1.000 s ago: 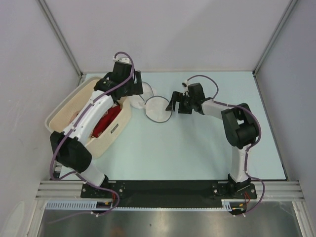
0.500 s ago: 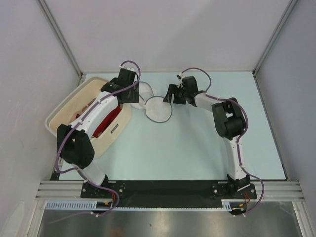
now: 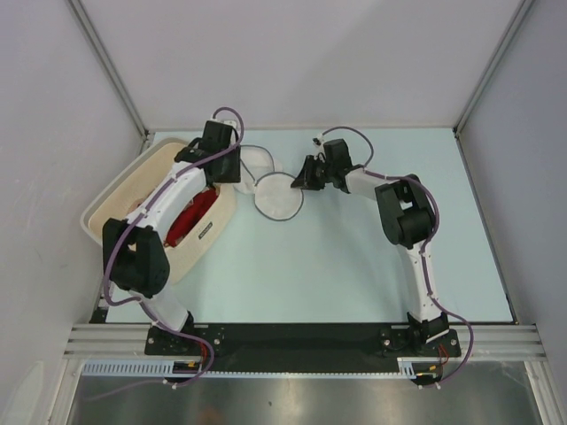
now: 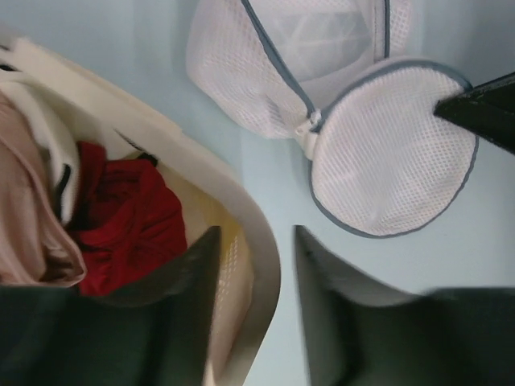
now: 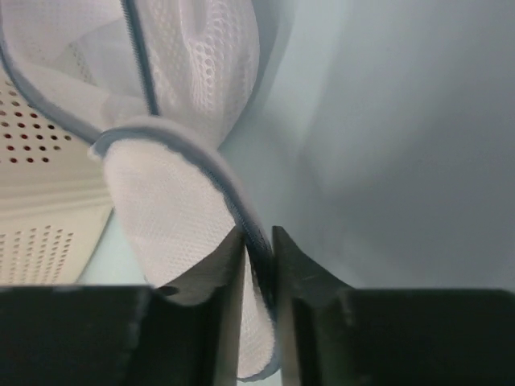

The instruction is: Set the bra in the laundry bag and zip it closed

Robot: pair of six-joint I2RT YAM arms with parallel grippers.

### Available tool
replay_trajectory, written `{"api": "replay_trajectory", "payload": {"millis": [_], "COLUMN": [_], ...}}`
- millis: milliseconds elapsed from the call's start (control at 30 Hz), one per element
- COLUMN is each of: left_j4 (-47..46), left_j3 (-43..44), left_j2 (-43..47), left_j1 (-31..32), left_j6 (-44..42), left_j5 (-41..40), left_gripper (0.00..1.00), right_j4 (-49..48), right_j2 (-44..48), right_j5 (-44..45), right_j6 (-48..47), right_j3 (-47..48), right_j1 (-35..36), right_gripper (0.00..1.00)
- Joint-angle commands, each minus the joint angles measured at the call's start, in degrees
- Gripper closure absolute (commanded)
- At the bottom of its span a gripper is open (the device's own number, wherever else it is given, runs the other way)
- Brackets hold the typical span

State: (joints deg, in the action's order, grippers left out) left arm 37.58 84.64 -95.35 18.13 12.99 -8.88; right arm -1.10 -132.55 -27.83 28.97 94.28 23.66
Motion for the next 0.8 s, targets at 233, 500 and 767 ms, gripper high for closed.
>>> {"api": "replay_trajectory", "payload": {"millis": [233, 500, 767], "left_j4": [-4.6, -6.3, -5.5], "left_j3": [-1.7, -14.4, -29.1], "left_j2": [1.7, 15.6, 32.1], "left_j1": [3.3, 16.6, 19.9], "left_j6": [-8.6, -11.1, 0.5], "left_j5": [8.0, 6.2, 8.3], "left_gripper": [1.00, 1.00, 1.00], "right_j4": [-0.6, 31.5, 48.4], "right_j2": [11.2, 33.1, 49.4], "right_j5": [-3.9, 11.4, 16.8], "right_j6": [11.6, -0.3, -0.8], "right_j3": [-6.9, -7.2, -12.7], "right_j1": [-7.0, -11.0, -11.7], "right_gripper": [1.00, 1.00, 1.00]}}
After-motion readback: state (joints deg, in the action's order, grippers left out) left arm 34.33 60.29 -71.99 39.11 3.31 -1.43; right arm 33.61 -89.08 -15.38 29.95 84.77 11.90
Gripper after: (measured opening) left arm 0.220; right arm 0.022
